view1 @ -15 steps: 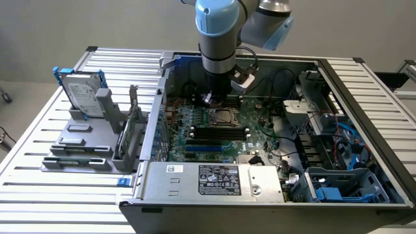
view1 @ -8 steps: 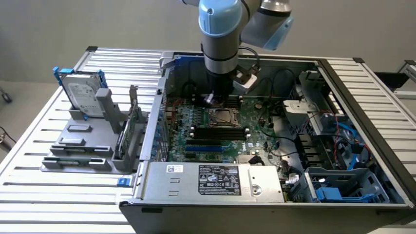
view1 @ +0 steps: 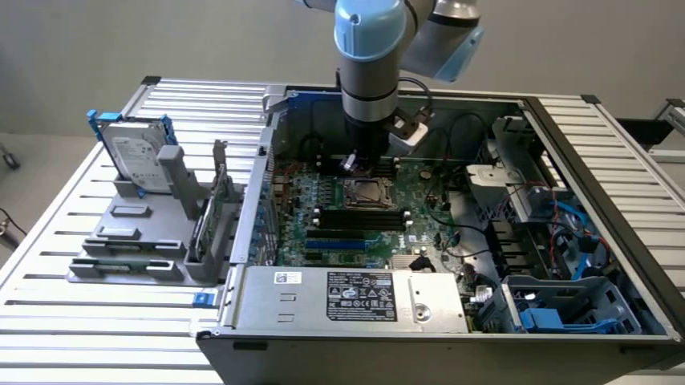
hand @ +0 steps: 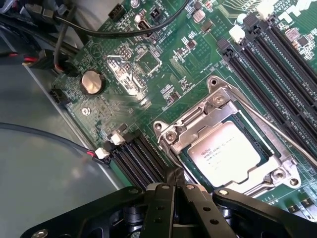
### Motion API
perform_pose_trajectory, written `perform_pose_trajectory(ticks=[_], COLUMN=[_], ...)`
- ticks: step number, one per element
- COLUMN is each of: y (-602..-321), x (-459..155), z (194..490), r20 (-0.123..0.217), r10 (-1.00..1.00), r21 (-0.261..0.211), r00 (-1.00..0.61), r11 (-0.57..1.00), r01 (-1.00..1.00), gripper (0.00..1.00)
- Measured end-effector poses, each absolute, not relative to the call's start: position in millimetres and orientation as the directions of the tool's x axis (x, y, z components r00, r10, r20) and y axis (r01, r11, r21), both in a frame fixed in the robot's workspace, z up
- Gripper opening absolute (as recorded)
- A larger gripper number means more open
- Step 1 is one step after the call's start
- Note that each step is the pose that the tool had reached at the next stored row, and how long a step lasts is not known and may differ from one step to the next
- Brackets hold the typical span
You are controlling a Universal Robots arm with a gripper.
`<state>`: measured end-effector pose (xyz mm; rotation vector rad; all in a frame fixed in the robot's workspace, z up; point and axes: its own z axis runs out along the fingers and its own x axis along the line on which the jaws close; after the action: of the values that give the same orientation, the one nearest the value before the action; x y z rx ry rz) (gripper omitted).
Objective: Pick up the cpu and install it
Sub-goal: 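Install the first cpu locking lever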
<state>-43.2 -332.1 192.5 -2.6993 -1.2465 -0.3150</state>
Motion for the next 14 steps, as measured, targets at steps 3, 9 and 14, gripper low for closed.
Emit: perform_pose_trajectory(ticks=[3, 9, 14], y=[-332.2, -332.1, -332.1], x=[-41.1, -38.6, -35.3], z=[192.4, 192.4, 193.0], r20=[0.249, 0.238, 0.233], r10=[0.733, 0.733, 0.732], r21=[-0.053, -0.066, -0.073], r00=[0.633, 0.638, 0.64], r11=[-0.643, -0.643, -0.643], r01=[0.764, 0.763, 0.762], gripper=[0.11, 0.11, 0.11])
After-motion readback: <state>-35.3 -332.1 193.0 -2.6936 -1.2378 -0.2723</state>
